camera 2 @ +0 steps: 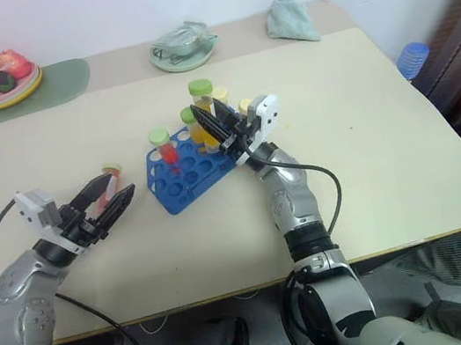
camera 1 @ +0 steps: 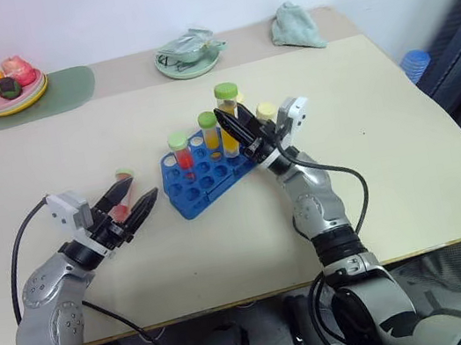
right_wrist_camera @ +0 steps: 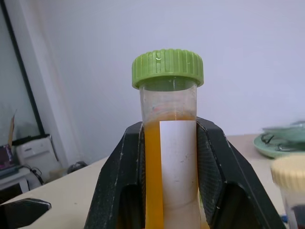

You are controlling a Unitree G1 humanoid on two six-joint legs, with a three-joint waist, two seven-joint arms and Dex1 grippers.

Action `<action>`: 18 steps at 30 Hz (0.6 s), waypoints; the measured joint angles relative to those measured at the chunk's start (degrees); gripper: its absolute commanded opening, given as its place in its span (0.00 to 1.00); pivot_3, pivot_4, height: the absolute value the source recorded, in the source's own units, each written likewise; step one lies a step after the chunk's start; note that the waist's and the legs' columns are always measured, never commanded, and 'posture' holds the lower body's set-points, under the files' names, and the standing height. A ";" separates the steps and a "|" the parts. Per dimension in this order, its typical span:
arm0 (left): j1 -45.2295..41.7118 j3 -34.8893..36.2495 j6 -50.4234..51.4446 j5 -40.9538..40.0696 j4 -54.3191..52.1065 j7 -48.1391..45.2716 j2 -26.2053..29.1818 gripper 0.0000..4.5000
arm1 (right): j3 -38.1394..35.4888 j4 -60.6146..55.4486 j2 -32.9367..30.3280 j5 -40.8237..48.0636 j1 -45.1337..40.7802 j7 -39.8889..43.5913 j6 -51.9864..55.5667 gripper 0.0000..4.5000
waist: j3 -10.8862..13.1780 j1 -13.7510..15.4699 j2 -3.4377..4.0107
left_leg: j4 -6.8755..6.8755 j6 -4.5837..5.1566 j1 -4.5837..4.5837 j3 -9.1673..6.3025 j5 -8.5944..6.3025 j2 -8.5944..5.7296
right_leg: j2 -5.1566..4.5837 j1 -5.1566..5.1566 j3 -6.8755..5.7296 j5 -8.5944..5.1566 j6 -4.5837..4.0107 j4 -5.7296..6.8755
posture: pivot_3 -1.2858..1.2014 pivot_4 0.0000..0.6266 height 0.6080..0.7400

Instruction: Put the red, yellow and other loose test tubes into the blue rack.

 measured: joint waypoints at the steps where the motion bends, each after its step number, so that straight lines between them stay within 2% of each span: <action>1: 0.12 0.08 0.00 -0.03 -0.42 0.06 0.00 0.73 | 0.00 1.37 0.05 0.05 -0.32 0.32 -0.90 0.18 | 0.00 0.04 0.00 | 0.00 0.00 0.00 0.00 0.00 0.02 | 0.00 0.00 0.00 0.01 -0.01 0.00 | 0.52 0.24 1.00; 18: 1.93 1.24 0.12 -1.27 -3.57 1.81 0.06 0.73 | -2.59 24.38 -0.79 -1.27 -7.22 2.57 -15.82 0.18 | -0.01 -0.05 0.01 | 0.00 -0.22 0.04 0.08 -0.05 0.37 | 0.42 0.00 0.04 0.15 -0.24 -0.09 | 0.52 0.24 1.00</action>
